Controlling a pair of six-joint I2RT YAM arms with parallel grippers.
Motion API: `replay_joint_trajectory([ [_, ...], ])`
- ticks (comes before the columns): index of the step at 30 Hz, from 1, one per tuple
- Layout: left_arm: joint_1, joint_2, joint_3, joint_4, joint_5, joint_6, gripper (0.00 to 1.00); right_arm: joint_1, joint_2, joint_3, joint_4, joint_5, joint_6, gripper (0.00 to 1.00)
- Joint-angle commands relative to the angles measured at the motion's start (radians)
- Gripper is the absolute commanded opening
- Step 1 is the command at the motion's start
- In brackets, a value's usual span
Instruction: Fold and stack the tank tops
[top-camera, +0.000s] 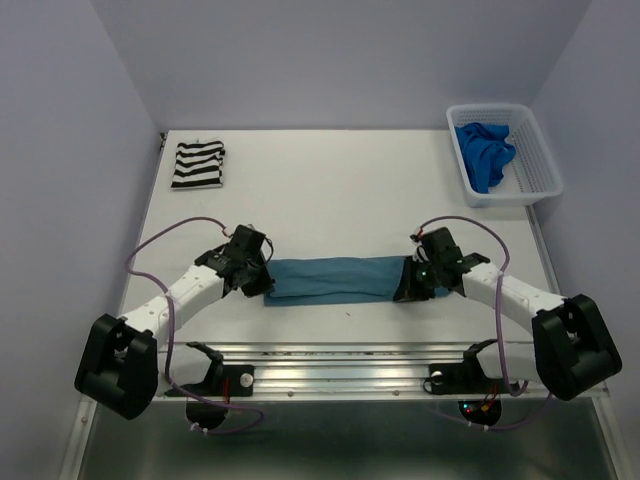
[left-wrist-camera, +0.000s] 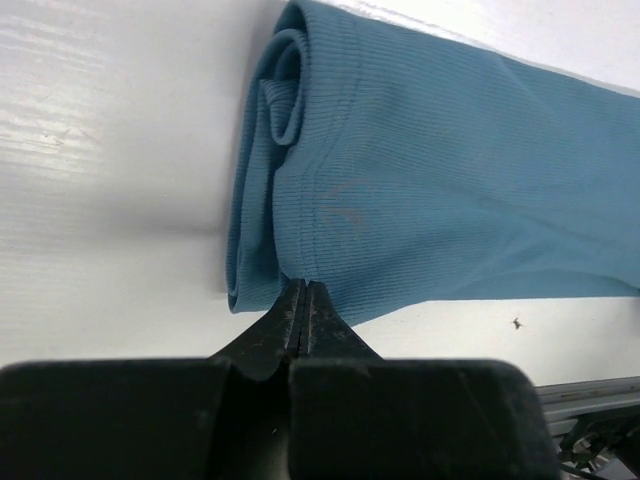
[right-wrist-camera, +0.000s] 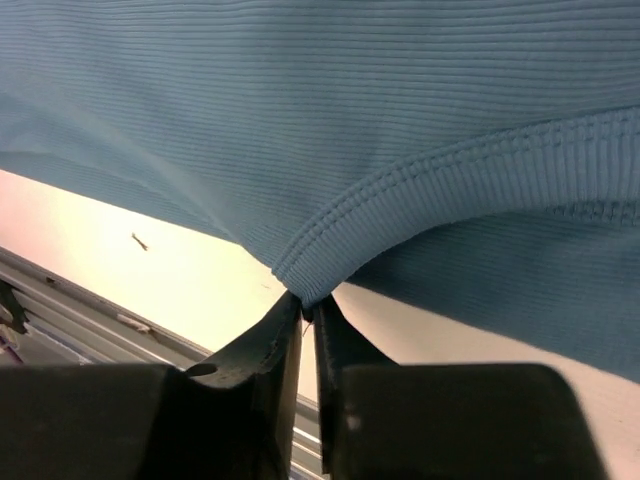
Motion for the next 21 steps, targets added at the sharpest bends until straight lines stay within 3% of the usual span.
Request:
replay_joint_trajectory([
  [1, 0.005, 0.035, -0.019, -0.027, -0.051, -0.020, 0.00, 0.009, 0.025, -0.041, 0.069, -0.026, 0.014, 0.20],
  [6, 0.003, 0.061, -0.010, -0.057, -0.108, -0.040, 0.02, 0.009, 0.085, -0.019, 0.128, 0.017, 0.004, 0.33],
  [7, 0.005, 0.061, -0.012, -0.063, -0.108, -0.049, 0.22, 0.009, 0.087, 0.005, 0.120, 0.025, -0.003, 0.37],
  [9, 0.005, 0.067, -0.009, -0.073, -0.088, -0.048, 0.50, 0.009, 0.071, 0.034, 0.073, 0.078, -0.028, 0.65],
  [10, 0.005, 0.070, 0.003, -0.080, -0.084, -0.045, 0.61, 0.009, 0.059, 0.051, 0.047, 0.106, -0.039, 0.71],
  [11, 0.003, 0.070, 0.014, -0.114, -0.084, -0.046, 0.76, 0.009, 0.044, 0.086, -0.014, 0.144, -0.043, 0.96],
  [13, 0.003, 0.054, 0.052, -0.146, -0.096, -0.048, 0.98, 0.009, -0.013, 0.128, -0.081, 0.250, -0.060, 1.00],
  [16, 0.003, -0.003, 0.137, -0.210, -0.131, -0.040, 0.99, 0.009, -0.088, 0.195, -0.191, 0.367, -0.054, 1.00],
  [21, 0.003, -0.045, 0.243, -0.232, -0.156, -0.017, 0.99, 0.009, -0.142, 0.251, -0.271, 0.422, -0.017, 1.00],
])
